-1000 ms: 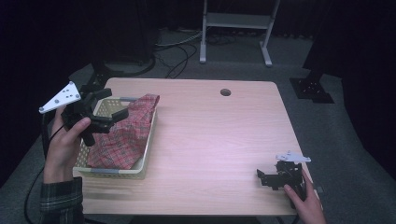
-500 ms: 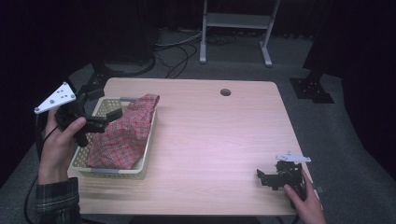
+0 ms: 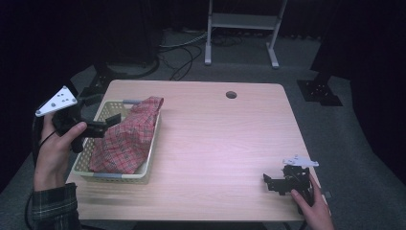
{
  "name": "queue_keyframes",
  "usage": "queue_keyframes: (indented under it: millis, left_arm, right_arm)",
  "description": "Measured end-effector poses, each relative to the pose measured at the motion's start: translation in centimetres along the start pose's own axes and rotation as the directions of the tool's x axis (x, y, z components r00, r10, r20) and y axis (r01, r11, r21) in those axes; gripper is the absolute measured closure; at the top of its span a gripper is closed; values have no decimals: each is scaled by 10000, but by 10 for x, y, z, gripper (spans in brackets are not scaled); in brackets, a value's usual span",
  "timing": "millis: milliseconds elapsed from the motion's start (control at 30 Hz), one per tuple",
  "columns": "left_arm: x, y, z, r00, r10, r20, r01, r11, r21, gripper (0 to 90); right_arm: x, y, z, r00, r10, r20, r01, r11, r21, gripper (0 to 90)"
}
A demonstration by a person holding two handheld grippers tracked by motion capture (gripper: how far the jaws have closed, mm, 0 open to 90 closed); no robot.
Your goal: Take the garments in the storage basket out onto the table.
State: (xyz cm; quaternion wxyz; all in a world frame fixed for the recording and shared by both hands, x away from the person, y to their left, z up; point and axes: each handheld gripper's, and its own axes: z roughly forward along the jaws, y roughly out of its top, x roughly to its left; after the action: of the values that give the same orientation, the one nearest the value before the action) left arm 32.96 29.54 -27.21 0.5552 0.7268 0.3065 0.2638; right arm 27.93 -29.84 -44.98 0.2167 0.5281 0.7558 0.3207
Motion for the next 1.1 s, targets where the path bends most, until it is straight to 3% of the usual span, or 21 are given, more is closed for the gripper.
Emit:
queue_keyframes:
  millis: [267,667,1100]
  left_arm:
    - [2,-3,2,9995,30,-307,-15,9988,498,15]
    - [5,-8,7,9991,-20,-419,73,9920,1257,15]
    - [9,-16,14,9985,7,-544,85,9858,1675,15]
  right_arm:
    - [0,0,0,10000,0,0,0,10000,0,0]
    - [0,0,0,10000,-1,0,1,10000,-1,0]
    - [0,0,0,10000,1,0,-1,10000,0,0]
